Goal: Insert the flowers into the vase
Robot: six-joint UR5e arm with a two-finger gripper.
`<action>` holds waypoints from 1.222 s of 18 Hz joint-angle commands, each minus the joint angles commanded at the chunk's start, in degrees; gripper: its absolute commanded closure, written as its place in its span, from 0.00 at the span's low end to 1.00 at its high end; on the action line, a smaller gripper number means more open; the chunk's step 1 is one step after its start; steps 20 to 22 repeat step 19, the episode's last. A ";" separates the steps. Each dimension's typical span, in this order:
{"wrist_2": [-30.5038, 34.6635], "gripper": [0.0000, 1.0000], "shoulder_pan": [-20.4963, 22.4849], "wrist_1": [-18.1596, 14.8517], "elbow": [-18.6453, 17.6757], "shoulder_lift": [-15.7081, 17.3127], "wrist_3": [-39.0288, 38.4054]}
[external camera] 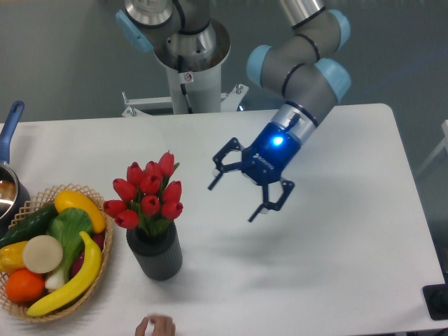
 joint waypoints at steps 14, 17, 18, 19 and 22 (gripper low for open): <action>42.91 0.00 -1.84 -0.09 7.30 -3.07 7.47; 46.35 0.00 -4.04 -0.26 8.88 -4.30 7.47; 47.40 0.00 -4.30 -0.35 9.15 -4.65 7.30; 48.89 0.00 -4.57 -0.44 9.15 -4.74 7.21; 48.89 0.00 -4.57 -0.44 9.15 -4.74 7.21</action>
